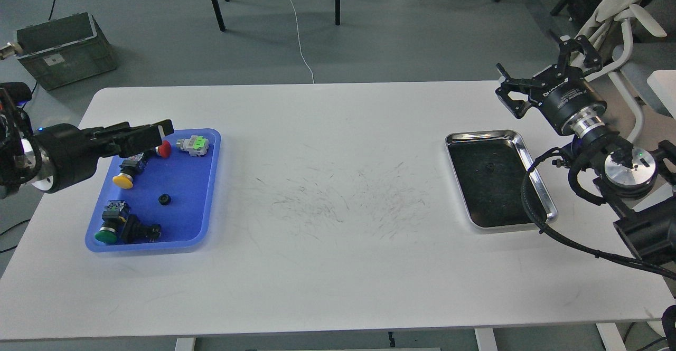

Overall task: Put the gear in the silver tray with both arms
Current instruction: 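Reach the left gripper into the blue tray and grasp another black gear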

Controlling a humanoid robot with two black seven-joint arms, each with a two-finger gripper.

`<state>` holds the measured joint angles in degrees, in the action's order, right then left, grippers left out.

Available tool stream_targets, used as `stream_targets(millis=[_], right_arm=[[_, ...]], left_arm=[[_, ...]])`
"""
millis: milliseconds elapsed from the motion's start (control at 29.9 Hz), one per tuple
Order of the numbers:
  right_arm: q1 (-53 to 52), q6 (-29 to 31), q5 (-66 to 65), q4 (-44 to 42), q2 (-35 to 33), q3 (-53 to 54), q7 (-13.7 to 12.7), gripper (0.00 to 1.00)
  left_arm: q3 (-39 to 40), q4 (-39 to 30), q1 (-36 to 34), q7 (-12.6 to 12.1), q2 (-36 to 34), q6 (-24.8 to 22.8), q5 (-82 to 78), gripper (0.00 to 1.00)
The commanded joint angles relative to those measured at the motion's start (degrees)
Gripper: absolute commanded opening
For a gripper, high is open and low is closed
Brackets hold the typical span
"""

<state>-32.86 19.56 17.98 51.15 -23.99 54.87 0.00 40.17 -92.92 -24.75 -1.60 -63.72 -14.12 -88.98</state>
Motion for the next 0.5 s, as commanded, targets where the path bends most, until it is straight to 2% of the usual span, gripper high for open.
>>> stream_targets(millis=[0,201,468], right_arm=[[1.0,0.0,-0.1,-0.1,0.5,-0.8,0.1,0.97],[1.1,-0.1,0.0,0.2,0.9,-0.9,0.1,0.97],[1.4,0.1,-0.6,0.2,0.8,-1.3,0.1,0.98]], left_arm=[[-2.9,5.1,0.0,0.0,4.3,0.6,-8.5,0.98],[-6.4,11.8,0.1,0.1,12.2,3.3,-20.0,0.97],[-8.4,18.8,0.1,0.5,18.1,3.6,-20.9,0.96]])
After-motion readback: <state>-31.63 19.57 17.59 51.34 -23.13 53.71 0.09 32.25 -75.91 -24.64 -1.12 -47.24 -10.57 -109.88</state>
